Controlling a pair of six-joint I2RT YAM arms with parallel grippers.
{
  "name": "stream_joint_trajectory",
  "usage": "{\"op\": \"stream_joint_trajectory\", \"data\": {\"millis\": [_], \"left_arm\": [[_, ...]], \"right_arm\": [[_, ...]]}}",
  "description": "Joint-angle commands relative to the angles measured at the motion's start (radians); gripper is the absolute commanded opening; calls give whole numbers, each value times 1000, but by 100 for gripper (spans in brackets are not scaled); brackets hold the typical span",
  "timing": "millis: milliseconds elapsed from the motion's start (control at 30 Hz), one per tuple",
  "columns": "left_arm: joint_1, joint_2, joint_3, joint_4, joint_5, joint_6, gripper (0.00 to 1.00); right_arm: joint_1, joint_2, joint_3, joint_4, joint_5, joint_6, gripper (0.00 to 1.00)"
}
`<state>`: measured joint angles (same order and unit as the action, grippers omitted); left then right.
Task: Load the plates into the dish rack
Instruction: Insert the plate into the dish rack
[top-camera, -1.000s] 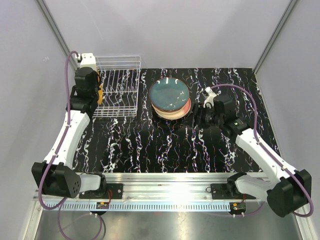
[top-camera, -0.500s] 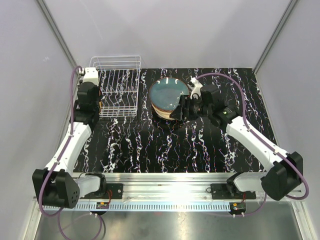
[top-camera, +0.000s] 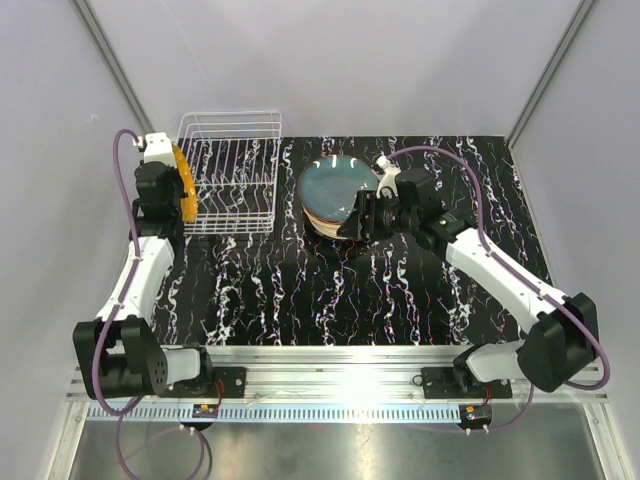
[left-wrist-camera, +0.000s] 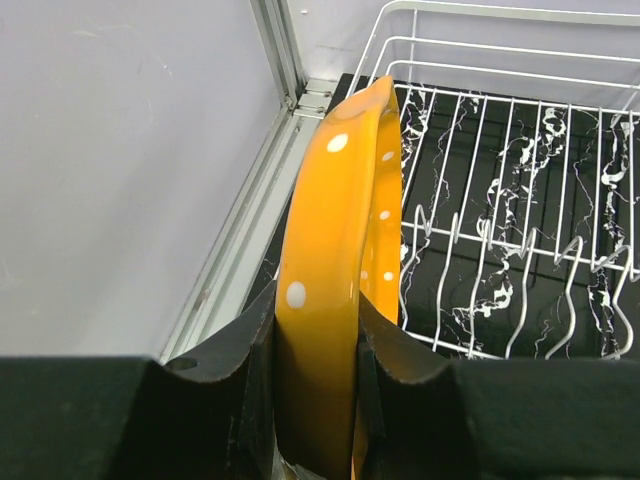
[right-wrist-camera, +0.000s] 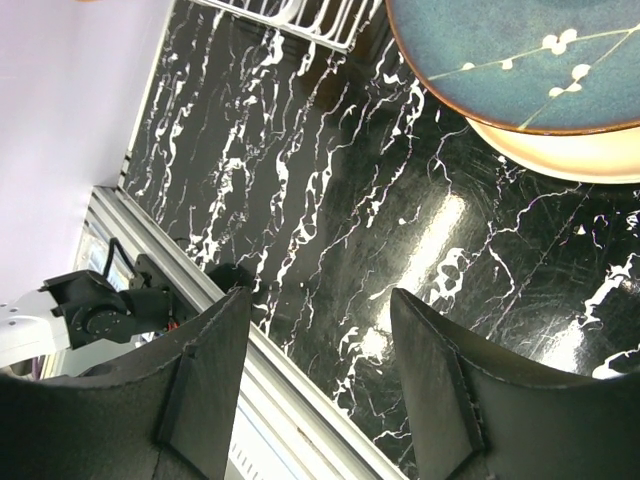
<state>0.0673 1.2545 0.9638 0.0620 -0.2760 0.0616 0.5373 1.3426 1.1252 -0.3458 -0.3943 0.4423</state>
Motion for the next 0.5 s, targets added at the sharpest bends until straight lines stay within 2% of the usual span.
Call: {"op": "stream_joint_trajectory", "data": {"millis": [0,100,267,467], "left_arm": [[12,-10,75,255,79,4,0],[12,-1,73,309,113,44,0],[19,39,61,357,84,130,0],[26,40,44,386,185,115,0]], "right_arm": [[6,32,18,42,-20,-27,65],[6,55,25,47,-25,-31,65],[6,84,38,56,-41,-33,65],[6,127,56,53,-49,-42,65]]}}
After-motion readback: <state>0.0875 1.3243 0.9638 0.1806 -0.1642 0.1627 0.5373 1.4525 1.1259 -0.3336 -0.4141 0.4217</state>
